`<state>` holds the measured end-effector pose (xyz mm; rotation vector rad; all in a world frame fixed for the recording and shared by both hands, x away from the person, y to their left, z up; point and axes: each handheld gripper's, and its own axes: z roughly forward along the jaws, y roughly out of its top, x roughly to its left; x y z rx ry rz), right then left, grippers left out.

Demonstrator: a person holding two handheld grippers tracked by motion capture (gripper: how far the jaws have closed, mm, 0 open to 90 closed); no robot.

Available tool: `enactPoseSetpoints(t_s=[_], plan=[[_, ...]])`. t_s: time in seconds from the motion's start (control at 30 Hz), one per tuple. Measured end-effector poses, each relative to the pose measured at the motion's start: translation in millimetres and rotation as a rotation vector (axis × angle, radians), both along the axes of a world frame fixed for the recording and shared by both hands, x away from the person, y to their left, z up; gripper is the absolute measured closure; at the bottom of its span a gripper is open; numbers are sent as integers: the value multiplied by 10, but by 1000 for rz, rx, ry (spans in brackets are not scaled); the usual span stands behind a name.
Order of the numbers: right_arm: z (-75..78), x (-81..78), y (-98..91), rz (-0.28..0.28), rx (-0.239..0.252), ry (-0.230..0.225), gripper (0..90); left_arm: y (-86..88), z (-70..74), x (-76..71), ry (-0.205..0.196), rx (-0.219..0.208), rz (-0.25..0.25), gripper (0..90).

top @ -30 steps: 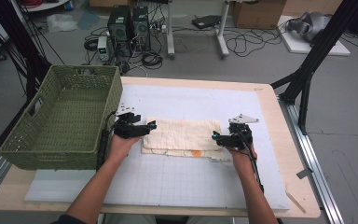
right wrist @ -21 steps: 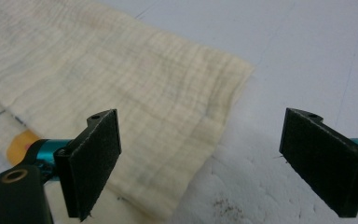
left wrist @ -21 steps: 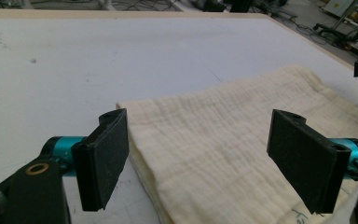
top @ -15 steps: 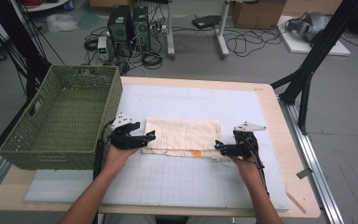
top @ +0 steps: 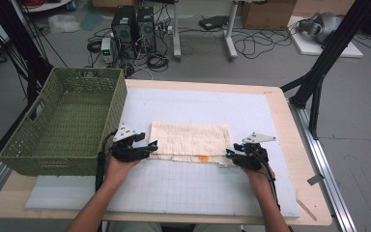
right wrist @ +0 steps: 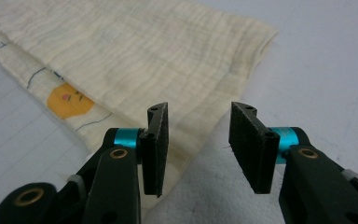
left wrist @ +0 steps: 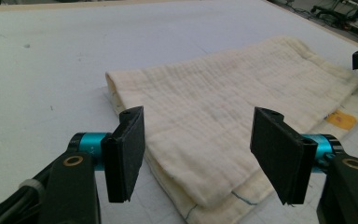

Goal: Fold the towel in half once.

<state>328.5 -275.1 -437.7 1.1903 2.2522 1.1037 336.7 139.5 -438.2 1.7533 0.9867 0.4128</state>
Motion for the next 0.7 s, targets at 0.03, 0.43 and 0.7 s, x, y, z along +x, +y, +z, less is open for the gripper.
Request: enactPoseSetpoints(t_s=[0.03,0.43,0.7], plan=[[-8,3,10,3,-1,8,593,0,-3,-1,0,3,-3,368],[-33,2,75,36,-36,27,845,13,-45,-13,17,13,13,388],[48,-45,85,40,-52,-4,844,21,-47,-14,28,38,11,410]])
